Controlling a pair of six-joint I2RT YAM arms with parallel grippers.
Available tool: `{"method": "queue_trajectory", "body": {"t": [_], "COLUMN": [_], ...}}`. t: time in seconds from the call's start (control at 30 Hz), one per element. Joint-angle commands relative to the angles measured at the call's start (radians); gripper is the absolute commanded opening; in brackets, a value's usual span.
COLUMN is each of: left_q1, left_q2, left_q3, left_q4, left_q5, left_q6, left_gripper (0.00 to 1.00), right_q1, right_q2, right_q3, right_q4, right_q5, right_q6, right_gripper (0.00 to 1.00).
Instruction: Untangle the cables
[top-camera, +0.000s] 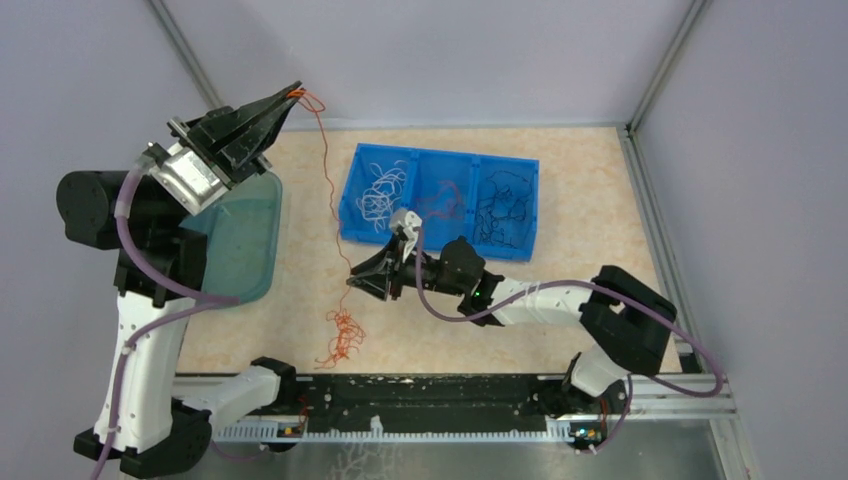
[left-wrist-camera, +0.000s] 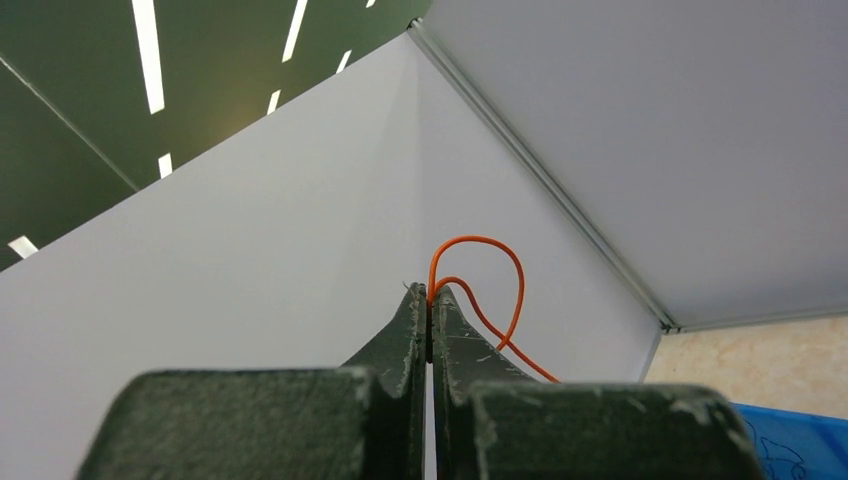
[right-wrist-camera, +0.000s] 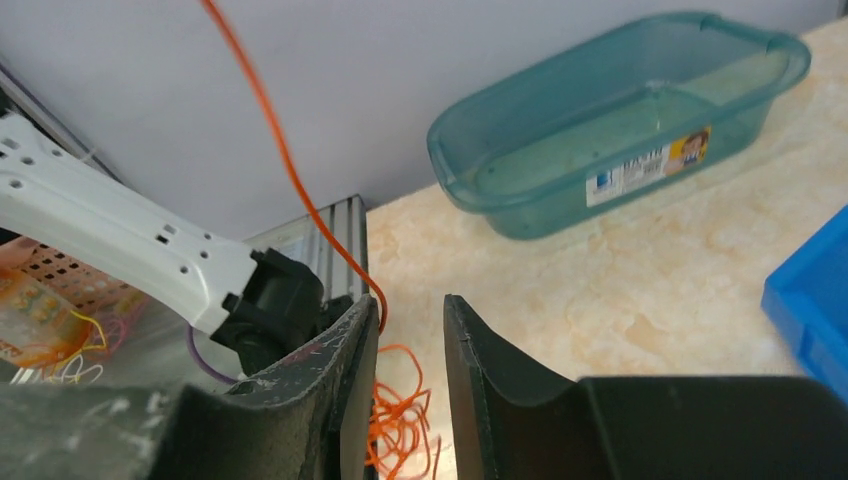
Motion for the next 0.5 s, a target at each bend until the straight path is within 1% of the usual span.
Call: {"method": "queue_trajectory", "body": {"t": [0.0,0.13,0.23,0.47], "left_q1": [-0.003,-0.003,-0.003,-0.003], "left_q2": [0.015,0.025,0.025,0.029], "left_q3": [0.071,0.118,0.131,0.15], "left_q4": [0.026,0.019,0.015,0.017], "left_q5": [-0.005,-0.01,-0.009,-0.013], "left_q6": [-0.011,-0.036,-0.048,-0.076], "left_gripper": [0.0,0.0,0.0,0.0], "right_q1": [0.018,0.028,0.036,0.042], "right_q2": [0.062,0.096,0.112,0.132], "right_q3": [0.029,0.027,0.031,0.057], "right_q4": [0.115,0.112,0.127,0.112], "right_q5": [-0.013,0.004,-0.003,0.021], "right_q6": [0.059,0.048,0.043,0.022], "right_gripper": [0.33,0.36,0.42,0.43]}}
